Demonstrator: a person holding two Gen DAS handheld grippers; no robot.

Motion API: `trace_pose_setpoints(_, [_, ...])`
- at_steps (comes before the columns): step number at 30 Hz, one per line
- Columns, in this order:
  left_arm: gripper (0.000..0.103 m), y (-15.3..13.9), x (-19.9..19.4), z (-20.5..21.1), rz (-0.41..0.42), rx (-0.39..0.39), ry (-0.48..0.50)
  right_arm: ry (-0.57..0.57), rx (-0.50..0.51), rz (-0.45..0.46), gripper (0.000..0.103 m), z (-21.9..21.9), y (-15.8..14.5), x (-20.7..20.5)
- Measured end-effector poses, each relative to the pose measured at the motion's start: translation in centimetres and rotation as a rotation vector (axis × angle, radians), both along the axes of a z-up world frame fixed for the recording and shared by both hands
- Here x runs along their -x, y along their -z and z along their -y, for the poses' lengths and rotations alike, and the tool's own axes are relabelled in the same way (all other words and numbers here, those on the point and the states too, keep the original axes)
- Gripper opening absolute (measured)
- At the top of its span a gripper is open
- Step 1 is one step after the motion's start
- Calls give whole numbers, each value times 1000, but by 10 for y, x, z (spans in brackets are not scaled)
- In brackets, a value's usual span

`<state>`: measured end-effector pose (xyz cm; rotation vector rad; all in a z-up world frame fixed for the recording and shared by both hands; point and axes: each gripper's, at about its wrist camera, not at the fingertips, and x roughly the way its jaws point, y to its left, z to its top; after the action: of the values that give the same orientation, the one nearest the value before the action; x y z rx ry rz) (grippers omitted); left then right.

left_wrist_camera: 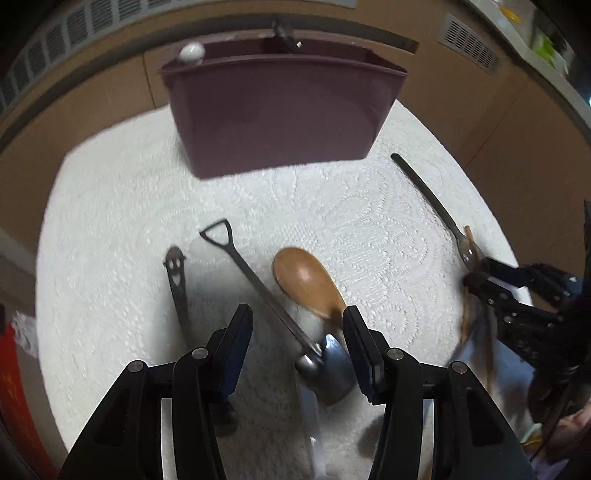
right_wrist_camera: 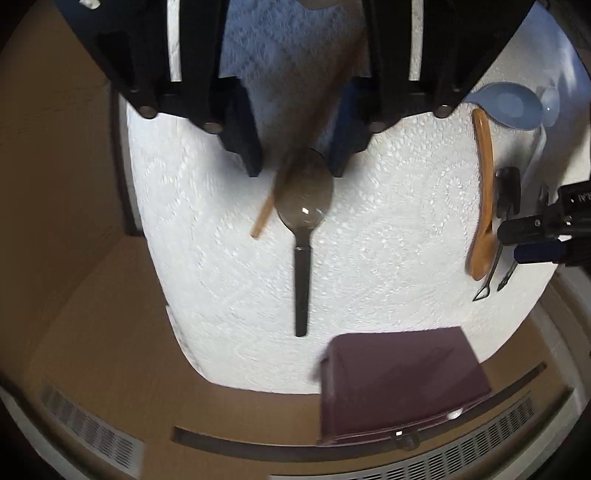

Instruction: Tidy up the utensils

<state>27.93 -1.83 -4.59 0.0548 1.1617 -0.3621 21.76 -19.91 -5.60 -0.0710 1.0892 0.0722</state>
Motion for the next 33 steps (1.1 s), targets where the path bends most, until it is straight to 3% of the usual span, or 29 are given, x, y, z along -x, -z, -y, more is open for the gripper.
trace_pose_setpoints(3, [52, 6, -17, -5, -75, 58, -29, -36, 21, 8, 25, -4, 0, -3])
trace_pose_setpoints(5, [52, 19, -14, -8, -85, 52, -34, -38, -3, 5, 25, 2, 2, -3])
trace_pose_setpoints(8, [52, 22, -21, 17, -64, 6, -7, -11, -55, 7, 25, 19, 2, 1])
trace_pose_setpoints(12, [52, 24, -28, 55, 26, -124, 52, 7, -94, 28, 26, 36, 0, 5])
trace_pose_setpoints(14, [42, 25, -25, 66, 92, -163, 84, -6, -109, 30, 27, 41, 0, 7])
trace_pose_setpoints(17, [19, 21, -13, 70, 185, -191, 97, 19, -139, 6, 27, 45, 1, 7])
trace_pose_setpoints(19, [10, 15, -5, 62, 208, -158, 98, 30, -136, 4, 29, 44, 2, 7])
trace_pose_setpoints(24, [8, -1, 14, 33, 231, -54, 69, 40, -62, 9, 40, 27, 6, -3])
trace_pose_setpoints(27, [8, -8, 27, 15, 231, -14, 53, -6, -40, -2, 41, 7, 6, -6])
trace_pose_setpoints(29, [8, -6, 28, 17, 236, 0, 43, -51, -38, 5, 39, -7, 5, -4])
trace_pose_setpoints(31, [8, -6, 33, 9, 237, 4, 36, -118, -55, 8, 21, -21, 4, 1])
trace_pose_setpoints(33, [8, -4, 33, 0, 242, -1, 24, -176, -72, 7, 23, -30, 3, 6])
